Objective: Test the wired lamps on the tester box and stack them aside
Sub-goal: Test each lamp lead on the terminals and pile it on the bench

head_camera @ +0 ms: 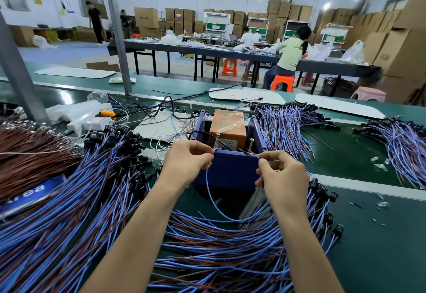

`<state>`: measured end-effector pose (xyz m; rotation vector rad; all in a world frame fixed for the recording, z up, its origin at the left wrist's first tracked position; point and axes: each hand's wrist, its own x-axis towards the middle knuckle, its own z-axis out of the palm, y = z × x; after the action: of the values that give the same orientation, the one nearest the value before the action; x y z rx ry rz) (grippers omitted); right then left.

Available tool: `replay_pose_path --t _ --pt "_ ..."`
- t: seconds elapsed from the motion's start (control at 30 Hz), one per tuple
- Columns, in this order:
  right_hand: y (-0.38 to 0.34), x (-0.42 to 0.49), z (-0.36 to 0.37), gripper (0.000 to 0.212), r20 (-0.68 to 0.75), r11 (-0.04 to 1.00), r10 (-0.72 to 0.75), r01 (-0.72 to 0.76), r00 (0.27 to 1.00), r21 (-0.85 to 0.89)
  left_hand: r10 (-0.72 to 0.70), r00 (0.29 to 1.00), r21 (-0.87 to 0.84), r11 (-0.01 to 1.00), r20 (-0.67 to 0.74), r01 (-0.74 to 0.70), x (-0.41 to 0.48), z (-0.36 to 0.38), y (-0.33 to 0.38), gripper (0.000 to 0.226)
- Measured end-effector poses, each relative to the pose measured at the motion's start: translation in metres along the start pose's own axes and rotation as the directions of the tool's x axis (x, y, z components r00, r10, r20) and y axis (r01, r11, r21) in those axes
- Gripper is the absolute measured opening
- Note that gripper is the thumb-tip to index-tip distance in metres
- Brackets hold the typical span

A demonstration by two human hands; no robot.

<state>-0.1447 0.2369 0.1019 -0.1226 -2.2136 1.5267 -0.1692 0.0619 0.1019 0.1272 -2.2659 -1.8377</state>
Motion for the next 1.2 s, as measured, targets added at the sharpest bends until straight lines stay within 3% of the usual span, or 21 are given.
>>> replay_pose_path --t 0.37,1.2 --pt "-0.001 -0.001 0.000 0.019 -0.051 0.999 -0.031 0.030 0.998 -0.024 0.019 1.000 0.138 0.990 -0.019 -0.016 0.000 -0.007 0.002 0.023" --pt "-0.004 -0.005 0.004 0.015 -0.042 0.998 -0.054 0.054 0.998 0.009 0.040 0.997 0.158 0.986 0.066 -0.050 -0.004 -0.011 0.009 0.019"
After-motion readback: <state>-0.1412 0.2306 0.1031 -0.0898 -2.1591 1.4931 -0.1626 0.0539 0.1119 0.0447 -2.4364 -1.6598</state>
